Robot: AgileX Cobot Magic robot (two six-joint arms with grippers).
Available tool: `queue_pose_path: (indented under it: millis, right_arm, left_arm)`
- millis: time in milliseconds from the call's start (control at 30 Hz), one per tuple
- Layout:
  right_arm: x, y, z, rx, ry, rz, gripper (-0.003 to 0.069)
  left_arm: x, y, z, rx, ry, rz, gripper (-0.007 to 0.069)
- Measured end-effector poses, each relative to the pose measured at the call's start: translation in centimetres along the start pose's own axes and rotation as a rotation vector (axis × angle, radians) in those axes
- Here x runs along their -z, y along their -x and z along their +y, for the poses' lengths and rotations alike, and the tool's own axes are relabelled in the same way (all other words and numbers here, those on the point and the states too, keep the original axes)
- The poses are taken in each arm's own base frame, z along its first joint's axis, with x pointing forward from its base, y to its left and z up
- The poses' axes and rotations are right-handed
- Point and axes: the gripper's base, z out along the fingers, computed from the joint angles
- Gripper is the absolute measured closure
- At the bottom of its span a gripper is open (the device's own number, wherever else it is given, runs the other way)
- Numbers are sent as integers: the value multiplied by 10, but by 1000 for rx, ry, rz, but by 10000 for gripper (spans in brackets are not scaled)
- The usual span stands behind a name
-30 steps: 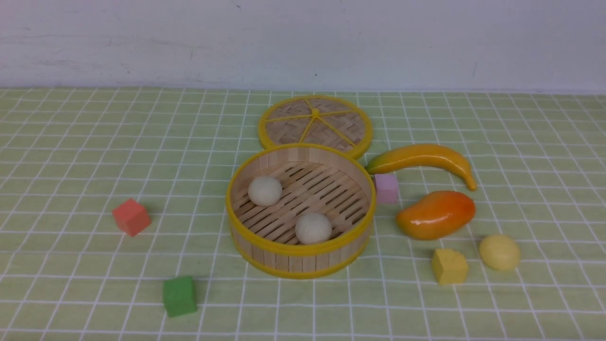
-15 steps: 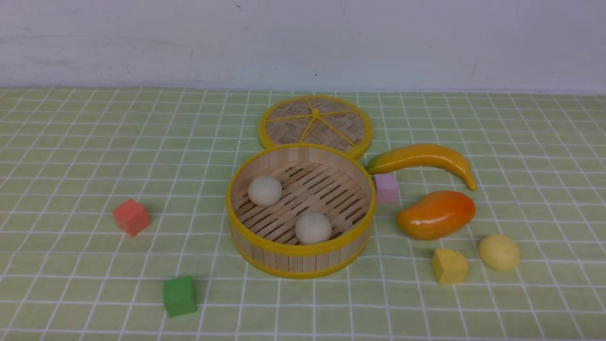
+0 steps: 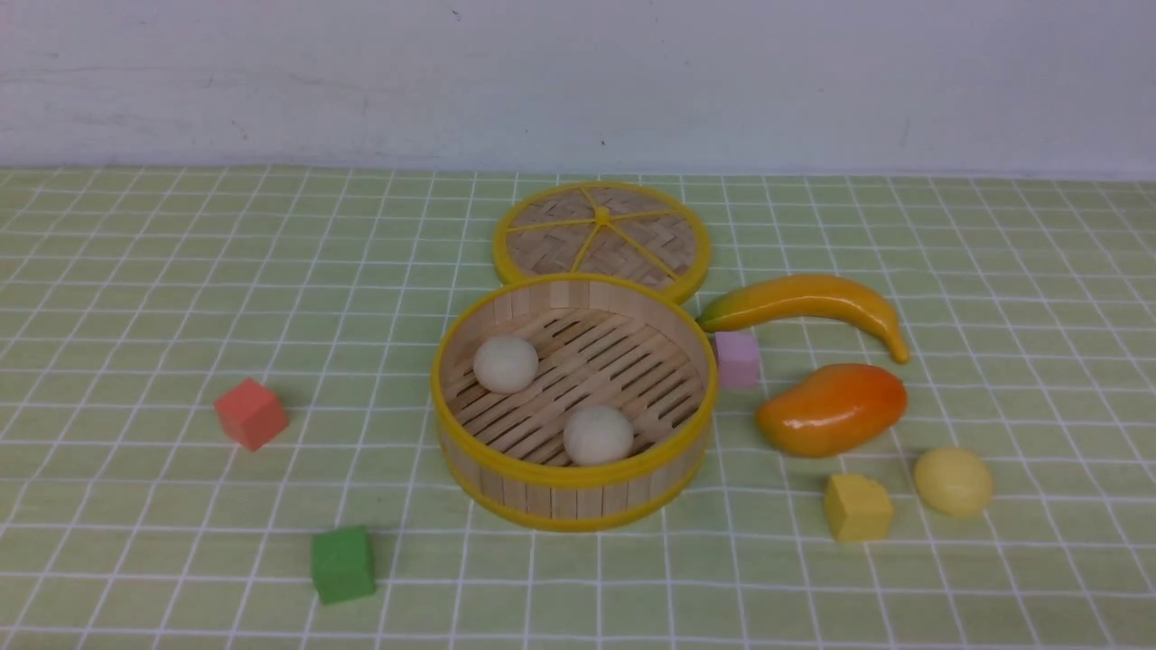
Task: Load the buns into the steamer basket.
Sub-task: Use the right arm to grab a steamed stuffed bun
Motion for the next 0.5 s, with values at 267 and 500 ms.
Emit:
queue_pose_path:
  millis: [267, 500]
  right_arm:
    - [-40, 98, 18, -61, -30, 46, 419]
    - [-93, 113, 20, -78, -123, 450, 419]
  left_arm:
    - [0, 0, 0, 0, 0, 0, 547]
    - [0, 0, 0, 0, 0, 0, 541]
